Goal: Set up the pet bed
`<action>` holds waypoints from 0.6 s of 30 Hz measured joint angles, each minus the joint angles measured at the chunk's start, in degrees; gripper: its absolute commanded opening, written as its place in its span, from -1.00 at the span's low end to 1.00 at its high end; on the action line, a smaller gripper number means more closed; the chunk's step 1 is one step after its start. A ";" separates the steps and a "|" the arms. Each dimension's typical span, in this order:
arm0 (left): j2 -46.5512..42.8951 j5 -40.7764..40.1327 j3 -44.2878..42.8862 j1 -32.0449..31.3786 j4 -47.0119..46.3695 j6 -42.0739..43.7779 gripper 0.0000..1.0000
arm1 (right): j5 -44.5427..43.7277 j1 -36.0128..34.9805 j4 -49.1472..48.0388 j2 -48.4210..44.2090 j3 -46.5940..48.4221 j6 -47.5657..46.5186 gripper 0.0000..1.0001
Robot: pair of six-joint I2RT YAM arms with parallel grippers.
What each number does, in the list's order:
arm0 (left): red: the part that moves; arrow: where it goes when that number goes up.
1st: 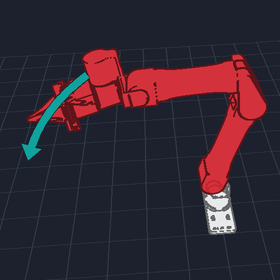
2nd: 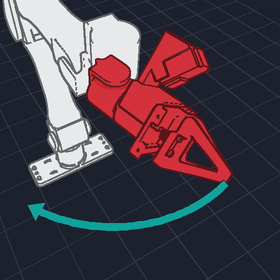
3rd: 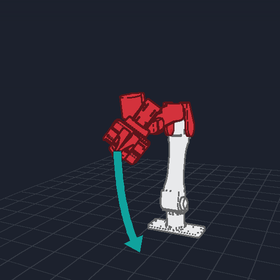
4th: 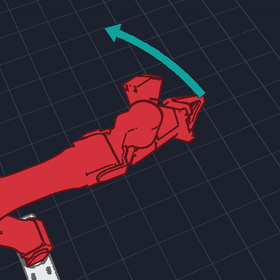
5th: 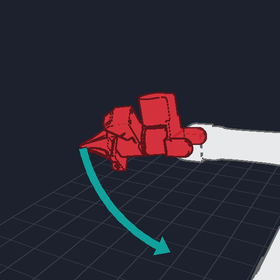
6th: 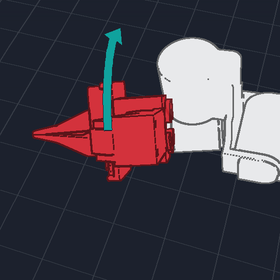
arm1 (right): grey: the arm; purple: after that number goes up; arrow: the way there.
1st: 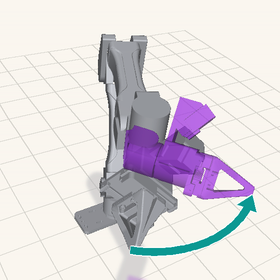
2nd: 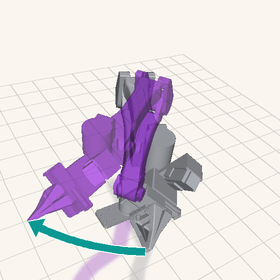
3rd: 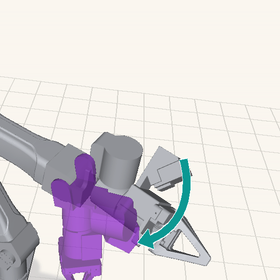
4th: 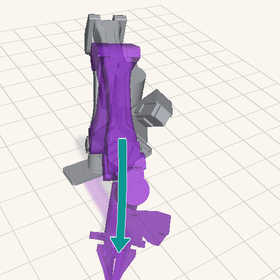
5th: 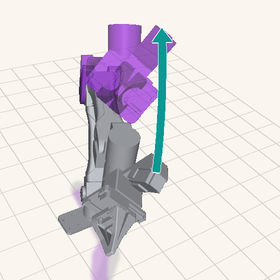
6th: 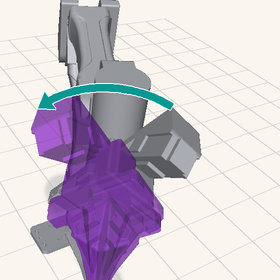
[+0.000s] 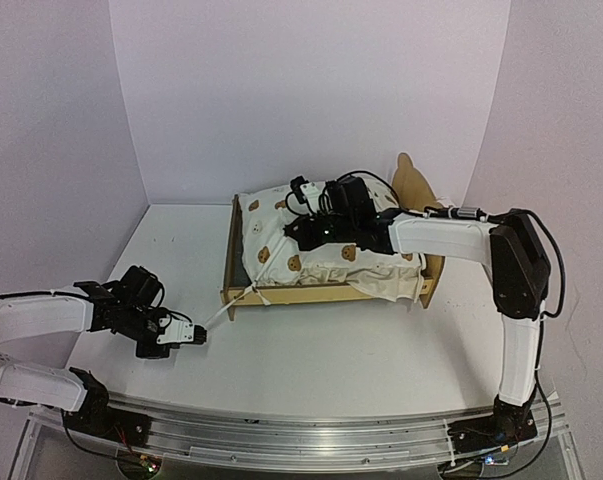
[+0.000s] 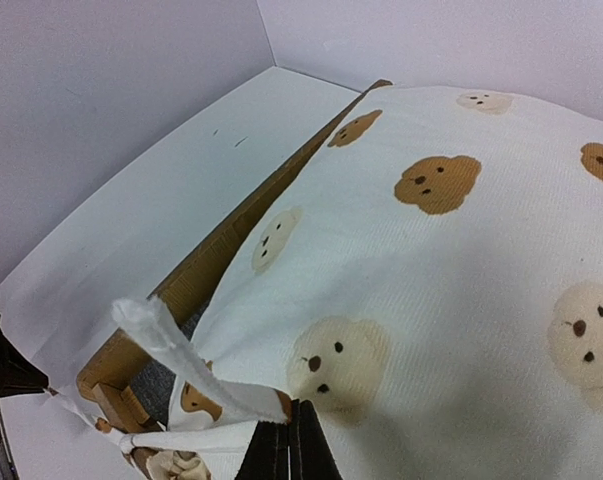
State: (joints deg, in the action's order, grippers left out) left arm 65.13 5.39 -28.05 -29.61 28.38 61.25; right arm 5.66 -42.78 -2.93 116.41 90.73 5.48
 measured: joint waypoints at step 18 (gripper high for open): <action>-0.39 6.93 -2.27 0.04 8.48 -3.13 0.05 | 8.26 -15.14 -0.11 -3.58 -3.55 -4.95 -0.84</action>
State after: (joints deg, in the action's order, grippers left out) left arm 64.74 12.32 -30.32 -29.56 36.86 58.12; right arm 13.91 -57.92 -3.04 112.84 87.18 0.53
